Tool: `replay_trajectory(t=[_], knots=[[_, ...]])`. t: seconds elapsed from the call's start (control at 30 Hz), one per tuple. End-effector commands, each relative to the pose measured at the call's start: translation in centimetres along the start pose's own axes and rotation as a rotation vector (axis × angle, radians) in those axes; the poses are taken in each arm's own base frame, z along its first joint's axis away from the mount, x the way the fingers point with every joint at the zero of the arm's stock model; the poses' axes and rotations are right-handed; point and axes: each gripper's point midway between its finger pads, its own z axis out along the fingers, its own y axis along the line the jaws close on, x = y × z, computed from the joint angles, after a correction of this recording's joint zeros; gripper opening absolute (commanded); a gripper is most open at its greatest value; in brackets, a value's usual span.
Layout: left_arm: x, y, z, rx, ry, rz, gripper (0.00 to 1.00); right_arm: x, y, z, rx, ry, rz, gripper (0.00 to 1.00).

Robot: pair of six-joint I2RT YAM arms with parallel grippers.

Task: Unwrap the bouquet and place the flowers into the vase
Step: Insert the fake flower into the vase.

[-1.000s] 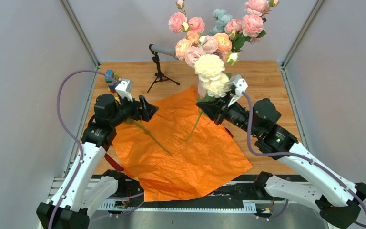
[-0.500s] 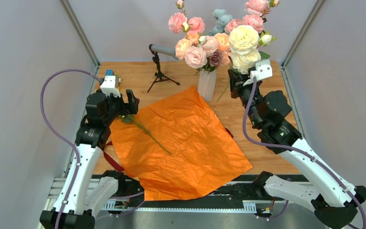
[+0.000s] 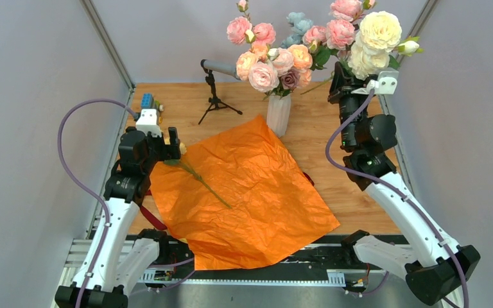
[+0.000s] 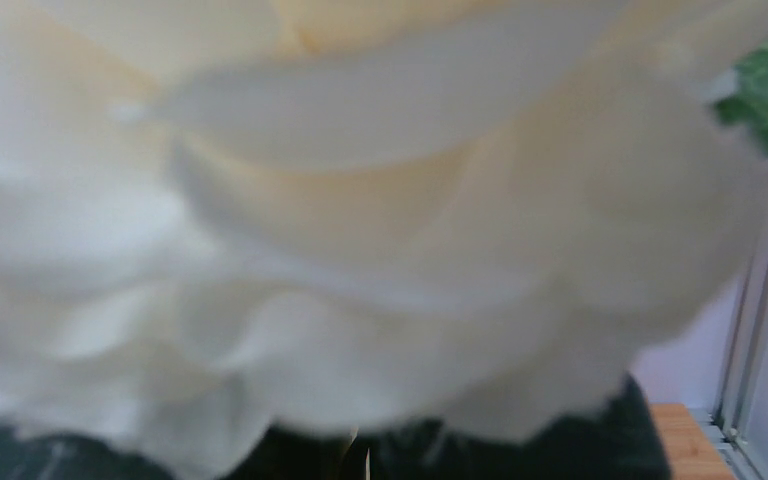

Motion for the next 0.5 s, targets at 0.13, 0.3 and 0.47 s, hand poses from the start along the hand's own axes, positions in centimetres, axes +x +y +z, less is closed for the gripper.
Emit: replay_trajectory(t=[0.13,0.3,0.47], knots=[[-0.7,0.5,-0.2,-0.020,-0.036,0.024,1.00,-2.4,0.2,1.6,-0.026,-0.085,0.191,0.00],[-0.7,0.6,-0.2,-0.026,-0.036,0.023,1.00,-2.2,0.3,1.9,-0.028,-0.056,0.213,0.00],[-0.7,0.7,-0.3,-0.029,-0.037,0.024,1.00,-2.4,0.2,2.1,-0.025,-0.025,0.249,0.00]])
